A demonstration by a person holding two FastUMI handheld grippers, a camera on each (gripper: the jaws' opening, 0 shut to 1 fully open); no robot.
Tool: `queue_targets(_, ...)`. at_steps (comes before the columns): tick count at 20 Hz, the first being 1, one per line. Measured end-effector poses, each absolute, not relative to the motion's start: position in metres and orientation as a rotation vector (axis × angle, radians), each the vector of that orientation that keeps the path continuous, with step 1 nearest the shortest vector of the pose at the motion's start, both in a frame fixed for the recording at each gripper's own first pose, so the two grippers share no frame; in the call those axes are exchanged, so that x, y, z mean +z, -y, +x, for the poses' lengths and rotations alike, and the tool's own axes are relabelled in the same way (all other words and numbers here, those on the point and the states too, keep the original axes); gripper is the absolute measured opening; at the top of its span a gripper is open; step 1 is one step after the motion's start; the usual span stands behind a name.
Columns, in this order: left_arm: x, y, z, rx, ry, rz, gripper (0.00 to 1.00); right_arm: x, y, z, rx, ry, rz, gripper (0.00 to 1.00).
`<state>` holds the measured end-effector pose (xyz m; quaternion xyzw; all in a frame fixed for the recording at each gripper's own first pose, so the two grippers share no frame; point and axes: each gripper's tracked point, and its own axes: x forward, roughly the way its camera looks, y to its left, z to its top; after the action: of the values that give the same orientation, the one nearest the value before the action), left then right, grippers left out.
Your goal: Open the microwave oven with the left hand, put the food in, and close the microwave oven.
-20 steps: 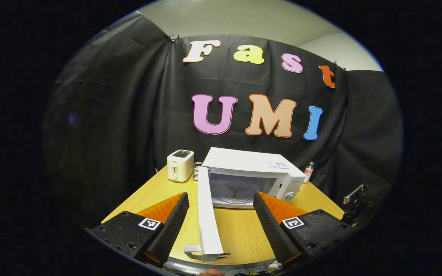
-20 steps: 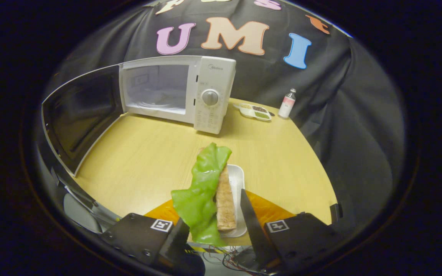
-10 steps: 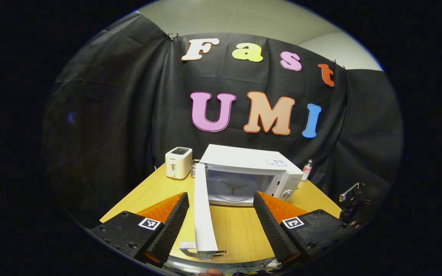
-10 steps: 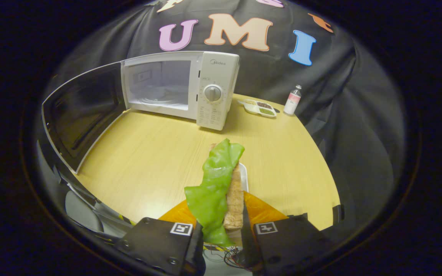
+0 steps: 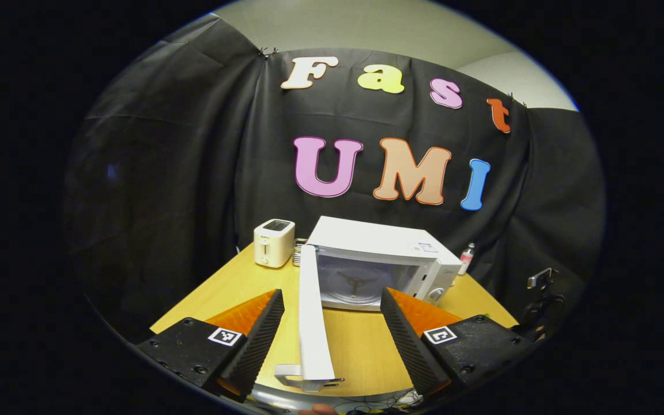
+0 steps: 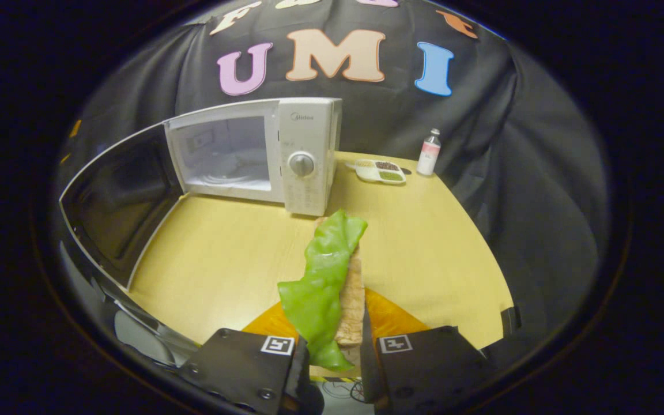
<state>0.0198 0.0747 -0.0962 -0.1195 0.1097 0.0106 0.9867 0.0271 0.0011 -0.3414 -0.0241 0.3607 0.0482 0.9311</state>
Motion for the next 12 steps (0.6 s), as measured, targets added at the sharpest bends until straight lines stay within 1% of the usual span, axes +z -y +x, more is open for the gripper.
queue_targets(1,-0.095,-0.072,0.021,0.009,-0.218,-0.251,0.96,-0.337,-0.005,0.032,0.103,-0.728,-0.036,0.39)
queue_targets(4,-0.089,-0.067,0.022,-0.007,-0.2,-0.228,0.96,-0.324,-0.023,0.046,0.135,-0.698,0.003,0.39)
queue_targets(9,-0.07,-0.072,0.026,0.01,-0.142,-0.167,0.96,-0.313,-0.06,0.062,0.196,-0.675,0.053,0.39)
queue_targets(10,-0.065,-0.073,0.027,0.015,-0.131,-0.155,0.94,-0.312,-0.07,0.066,0.21,-0.672,0.068,0.39)
queue_targets(11,-0.061,-0.074,0.028,0.021,-0.12,-0.145,0.96,-0.311,-0.08,0.07,0.224,-0.669,0.083,0.39)
queue_targets(12,-0.058,-0.075,0.026,0.022,-0.111,-0.138,0.96,-0.311,-0.092,0.075,0.24,-0.668,0.095,0.39)
